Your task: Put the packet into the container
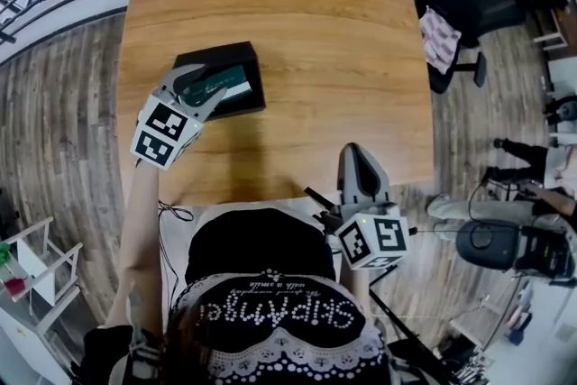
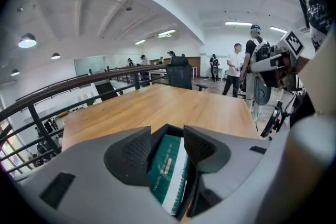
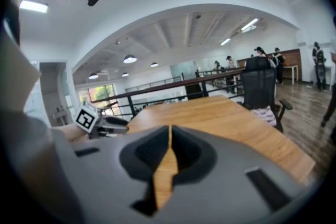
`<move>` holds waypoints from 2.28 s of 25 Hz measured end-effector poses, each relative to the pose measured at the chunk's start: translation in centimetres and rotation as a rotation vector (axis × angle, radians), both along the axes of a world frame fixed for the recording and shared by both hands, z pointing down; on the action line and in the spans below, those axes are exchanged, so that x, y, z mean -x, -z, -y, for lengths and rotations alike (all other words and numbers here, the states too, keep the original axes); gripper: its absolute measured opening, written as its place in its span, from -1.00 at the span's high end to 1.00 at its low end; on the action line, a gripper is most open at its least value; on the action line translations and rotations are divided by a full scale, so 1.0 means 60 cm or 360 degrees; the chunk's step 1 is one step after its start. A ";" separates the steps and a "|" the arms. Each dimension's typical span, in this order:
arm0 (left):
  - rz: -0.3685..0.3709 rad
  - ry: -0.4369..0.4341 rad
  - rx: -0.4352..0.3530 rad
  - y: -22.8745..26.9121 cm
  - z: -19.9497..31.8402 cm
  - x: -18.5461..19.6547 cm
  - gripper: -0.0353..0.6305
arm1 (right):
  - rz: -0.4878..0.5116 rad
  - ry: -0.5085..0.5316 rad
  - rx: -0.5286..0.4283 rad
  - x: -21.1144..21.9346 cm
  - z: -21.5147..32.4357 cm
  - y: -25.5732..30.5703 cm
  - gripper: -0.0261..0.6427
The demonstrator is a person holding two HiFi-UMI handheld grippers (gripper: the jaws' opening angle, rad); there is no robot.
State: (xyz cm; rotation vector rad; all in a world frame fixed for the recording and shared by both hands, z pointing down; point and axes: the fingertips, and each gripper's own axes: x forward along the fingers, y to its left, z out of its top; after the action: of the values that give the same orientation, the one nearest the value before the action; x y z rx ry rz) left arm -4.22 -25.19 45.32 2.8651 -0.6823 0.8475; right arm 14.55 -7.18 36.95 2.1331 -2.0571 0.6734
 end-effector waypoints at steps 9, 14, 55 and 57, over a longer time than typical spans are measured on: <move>-0.0254 0.0219 -0.0242 0.111 0.008 0.012 0.69 | -0.0039 -0.0030 -0.0023 -0.028 -0.003 0.011 0.81; -0.0377 0.0308 -0.0351 0.170 0.008 0.020 0.77 | -0.0071 -0.0037 -0.0039 -0.042 0.001 0.019 0.81; -0.0800 0.1092 -0.0461 0.254 -0.271 0.101 0.80 | -0.0199 0.0179 -0.0354 -0.083 -0.103 0.087 0.81; -0.0799 0.1088 -0.0436 0.242 -0.276 0.098 0.80 | -0.0198 0.0174 -0.0330 -0.085 -0.109 0.082 0.81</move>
State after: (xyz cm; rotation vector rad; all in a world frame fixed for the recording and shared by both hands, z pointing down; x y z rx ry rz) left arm -10.08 -8.60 30.82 2.5533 -1.6285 -0.0598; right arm 19.63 -0.65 32.04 2.0843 -2.2414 0.3177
